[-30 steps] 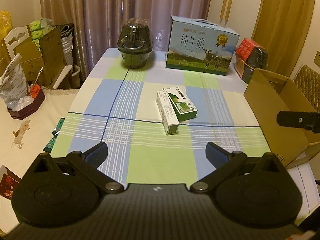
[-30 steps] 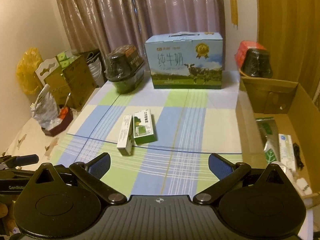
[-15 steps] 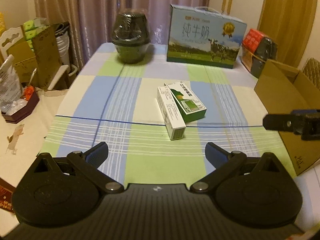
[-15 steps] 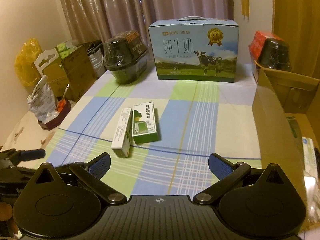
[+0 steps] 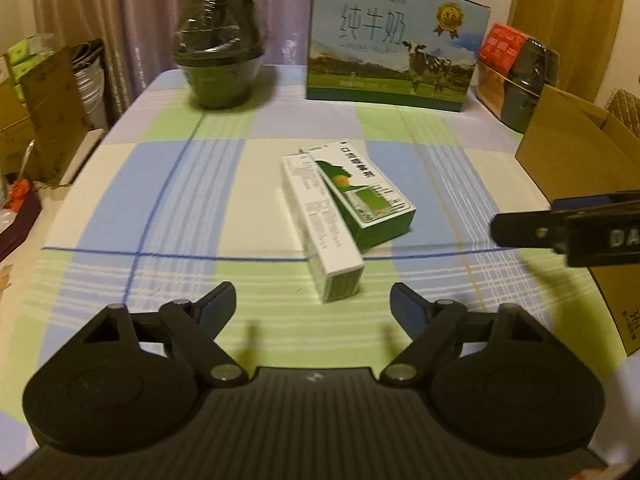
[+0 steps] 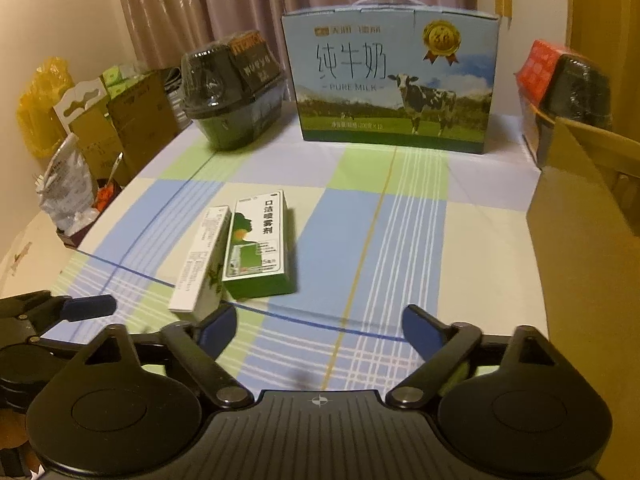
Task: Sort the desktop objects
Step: 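Grasp the green spray box with right tool while left tool grasps the white box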
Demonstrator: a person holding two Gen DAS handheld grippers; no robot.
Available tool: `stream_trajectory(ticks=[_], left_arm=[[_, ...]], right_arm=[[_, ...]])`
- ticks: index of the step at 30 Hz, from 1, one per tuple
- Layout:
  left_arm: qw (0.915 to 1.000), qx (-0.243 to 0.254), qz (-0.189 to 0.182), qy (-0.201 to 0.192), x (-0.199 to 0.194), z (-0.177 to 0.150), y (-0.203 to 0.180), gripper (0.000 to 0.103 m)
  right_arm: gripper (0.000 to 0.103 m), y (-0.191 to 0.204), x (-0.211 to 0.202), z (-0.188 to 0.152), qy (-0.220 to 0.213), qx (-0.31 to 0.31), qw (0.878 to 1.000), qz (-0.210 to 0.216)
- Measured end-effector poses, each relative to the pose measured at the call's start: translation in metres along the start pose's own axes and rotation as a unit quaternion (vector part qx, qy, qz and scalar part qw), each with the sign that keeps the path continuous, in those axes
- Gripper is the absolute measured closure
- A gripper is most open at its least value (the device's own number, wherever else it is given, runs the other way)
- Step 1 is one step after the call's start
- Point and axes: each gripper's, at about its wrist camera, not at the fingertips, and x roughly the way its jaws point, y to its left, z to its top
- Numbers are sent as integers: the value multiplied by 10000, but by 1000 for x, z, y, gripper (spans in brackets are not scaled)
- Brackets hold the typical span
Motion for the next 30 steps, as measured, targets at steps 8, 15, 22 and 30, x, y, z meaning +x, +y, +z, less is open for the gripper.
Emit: stream_trajectory(ticks=[8, 15, 22, 30], left_arm=[[9997, 209, -35, 123, 32, 11, -7, 45], [9995, 262, 35, 187, 45, 16, -3, 68], [9992, 334, 193, 128, 45, 20, 12, 82], [9991, 142, 391, 75, 38, 19, 37, 82]], right_arm=[[31, -8, 26, 4, 24, 84, 9999, 49], [31, -1, 44, 7, 109, -80, 9998, 122], [32, 15, 59, 8, 100, -279, 9993, 241], [33, 42, 85, 10, 111, -608, 9972, 412]])
